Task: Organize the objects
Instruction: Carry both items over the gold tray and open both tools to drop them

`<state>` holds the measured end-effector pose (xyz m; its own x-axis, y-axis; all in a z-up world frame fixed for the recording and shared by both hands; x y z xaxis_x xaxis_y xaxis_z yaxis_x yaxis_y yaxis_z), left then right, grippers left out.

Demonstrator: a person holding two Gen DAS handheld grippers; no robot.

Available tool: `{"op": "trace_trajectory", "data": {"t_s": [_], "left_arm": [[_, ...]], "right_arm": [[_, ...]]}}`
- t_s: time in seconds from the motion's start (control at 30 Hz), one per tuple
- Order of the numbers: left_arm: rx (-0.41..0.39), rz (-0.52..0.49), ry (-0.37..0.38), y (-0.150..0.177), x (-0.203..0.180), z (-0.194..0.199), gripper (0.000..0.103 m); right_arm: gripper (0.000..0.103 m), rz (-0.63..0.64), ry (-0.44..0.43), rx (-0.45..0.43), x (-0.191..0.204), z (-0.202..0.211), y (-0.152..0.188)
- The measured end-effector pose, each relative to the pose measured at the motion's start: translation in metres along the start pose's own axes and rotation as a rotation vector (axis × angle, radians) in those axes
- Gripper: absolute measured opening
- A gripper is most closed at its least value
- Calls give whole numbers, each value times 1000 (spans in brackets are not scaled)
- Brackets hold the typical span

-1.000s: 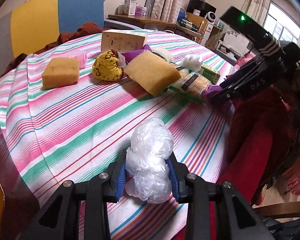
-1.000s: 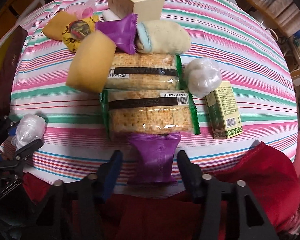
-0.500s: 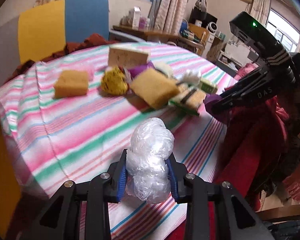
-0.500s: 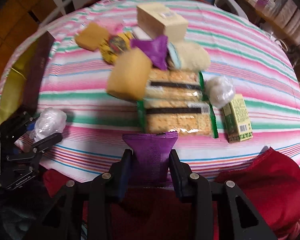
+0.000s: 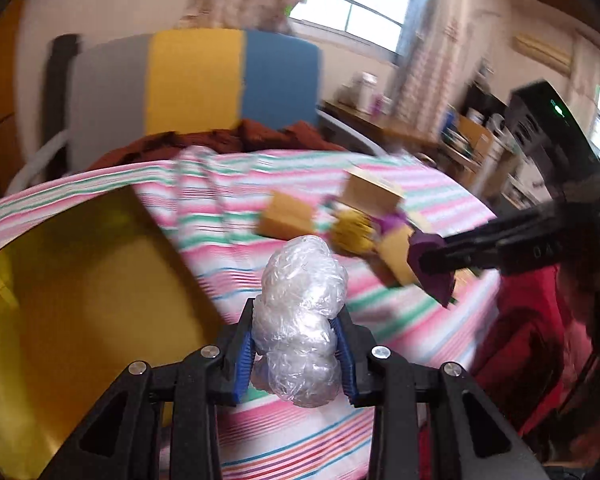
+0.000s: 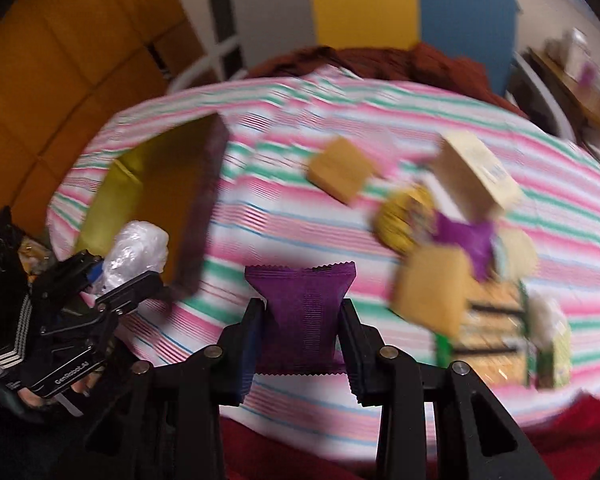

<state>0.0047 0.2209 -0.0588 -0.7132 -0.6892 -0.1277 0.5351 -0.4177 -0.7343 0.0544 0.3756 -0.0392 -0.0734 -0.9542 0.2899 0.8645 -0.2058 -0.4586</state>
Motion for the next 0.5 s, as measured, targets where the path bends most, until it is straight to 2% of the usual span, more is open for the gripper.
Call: {"op": "trace_trajectory", "data": {"t_s": [0.2,0.33,0.5], "left_arm": [[-21,118,-185,9,74,30,35],[-22,211,-316,21,124,45,35],[-15,297,-425,34,171,57,35]], "right_arm": [[37,70,-126,-48,65,-25,-32],[37,117,-187,-36,104,-49,-42],[37,148,-252,-9,150,-82,-49]]}}
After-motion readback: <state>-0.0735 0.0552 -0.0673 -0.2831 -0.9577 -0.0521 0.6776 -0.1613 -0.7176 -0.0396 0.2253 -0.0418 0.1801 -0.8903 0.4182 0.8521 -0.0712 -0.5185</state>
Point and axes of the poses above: each gripper's, at about its wrist camera, not at the fingertips, and z roughly against the way its jaws point, x to its left, y to its underside, the point moved 8 cm from there along -z, roughly the way its jaws point, and after that the axes turned 5 degrees about -y, right-handed, at the moved point
